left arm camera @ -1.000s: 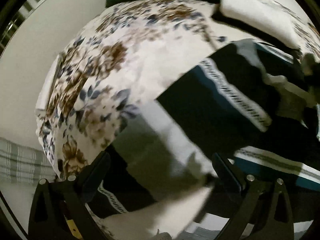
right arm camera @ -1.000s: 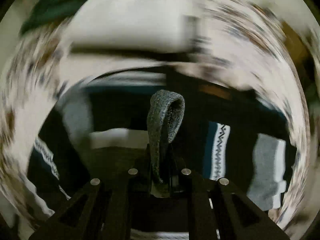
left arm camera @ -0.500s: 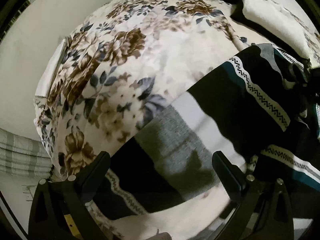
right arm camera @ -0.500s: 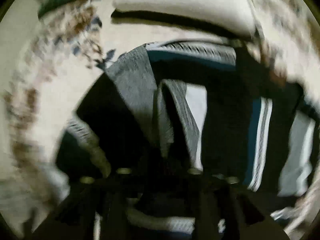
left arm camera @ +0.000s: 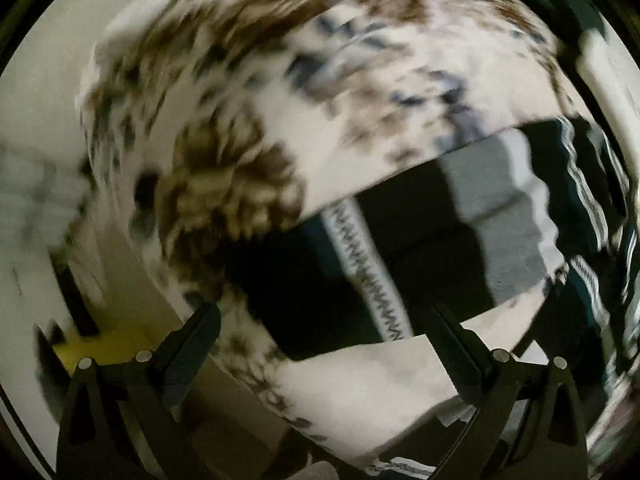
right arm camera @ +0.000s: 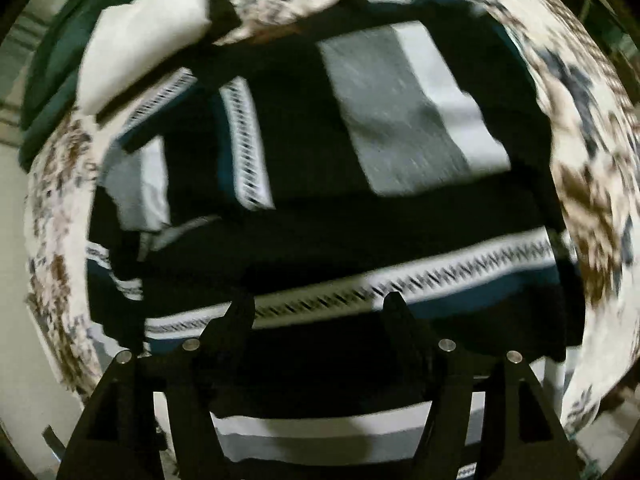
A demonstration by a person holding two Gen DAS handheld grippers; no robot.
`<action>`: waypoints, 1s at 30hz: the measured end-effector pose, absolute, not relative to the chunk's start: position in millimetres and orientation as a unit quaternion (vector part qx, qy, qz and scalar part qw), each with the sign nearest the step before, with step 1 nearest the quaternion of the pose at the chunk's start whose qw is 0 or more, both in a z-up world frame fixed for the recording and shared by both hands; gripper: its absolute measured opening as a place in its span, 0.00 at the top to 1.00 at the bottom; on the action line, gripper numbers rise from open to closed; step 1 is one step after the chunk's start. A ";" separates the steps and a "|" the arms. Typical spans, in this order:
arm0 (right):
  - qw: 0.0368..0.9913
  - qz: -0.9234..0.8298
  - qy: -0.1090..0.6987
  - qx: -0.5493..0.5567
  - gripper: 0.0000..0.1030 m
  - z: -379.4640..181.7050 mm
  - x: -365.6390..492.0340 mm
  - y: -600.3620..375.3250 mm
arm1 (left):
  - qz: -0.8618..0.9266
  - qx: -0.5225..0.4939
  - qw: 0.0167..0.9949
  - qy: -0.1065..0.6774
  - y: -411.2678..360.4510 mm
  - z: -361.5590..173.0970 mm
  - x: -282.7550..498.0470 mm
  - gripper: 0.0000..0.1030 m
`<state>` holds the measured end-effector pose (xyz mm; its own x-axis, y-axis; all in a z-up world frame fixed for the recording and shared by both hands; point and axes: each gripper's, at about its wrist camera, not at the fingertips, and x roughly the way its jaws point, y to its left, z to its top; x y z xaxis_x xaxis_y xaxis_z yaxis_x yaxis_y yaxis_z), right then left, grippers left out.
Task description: Fold small clothes
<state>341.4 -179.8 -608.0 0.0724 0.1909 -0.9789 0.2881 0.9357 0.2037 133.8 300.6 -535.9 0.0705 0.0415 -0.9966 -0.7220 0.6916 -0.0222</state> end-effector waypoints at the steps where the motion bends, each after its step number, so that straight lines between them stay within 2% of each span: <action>1: 0.708 -0.038 0.683 0.176 0.33 -611.7 340.6 -180.5 | 0.283 -0.306 0.670 0.615 308.0 -545.7 125.7 0.00; 8: 0.697 -0.027 0.701 0.147 0.33 -627.4 332.0 -157.8 | 0.285 -0.441 0.608 0.596 334.5 -610.1 103.3 0.00; 12: 0.692 -0.018 0.707 0.143 0.33 -630.7 335.9 -141.3 | 0.298 -0.505 0.587 0.559 342.8 -617.0 84.9 0.02; 17: 0.691 -0.001 0.712 0.125 0.33 -633.8 341.2 -117.4 | 0.296 -0.529 0.598 0.524 341.0 -611.8 59.9 0.02; 22: 0.685 0.010 0.720 0.112 0.33 -647.1 343.0 -92.2 | 0.282 -0.524 0.629 0.501 346.9 -626.1 88.0 0.02; 23: 0.685 0.011 0.721 0.107 0.33 -650.5 342.7 -85.1 | 0.281 -0.516 0.640 0.495 345.6 -624.6 94.7 0.06; 24: 0.684 0.012 0.722 0.103 0.33 -652.1 342.7 -81.8 | 0.277 -0.509 0.656 0.484 346.4 -618.7 103.2 0.39; 26: 0.684 0.012 0.724 0.093 0.33 -654.7 343.1 -75.5 | 0.266 -0.507 0.662 0.483 350.4 -612.7 117.8 0.87; 30: 0.685 0.016 0.724 0.081 0.33 -654.0 346.6 -64.7 | 0.270 -0.515 0.675 0.453 369.1 -584.0 120.2 0.93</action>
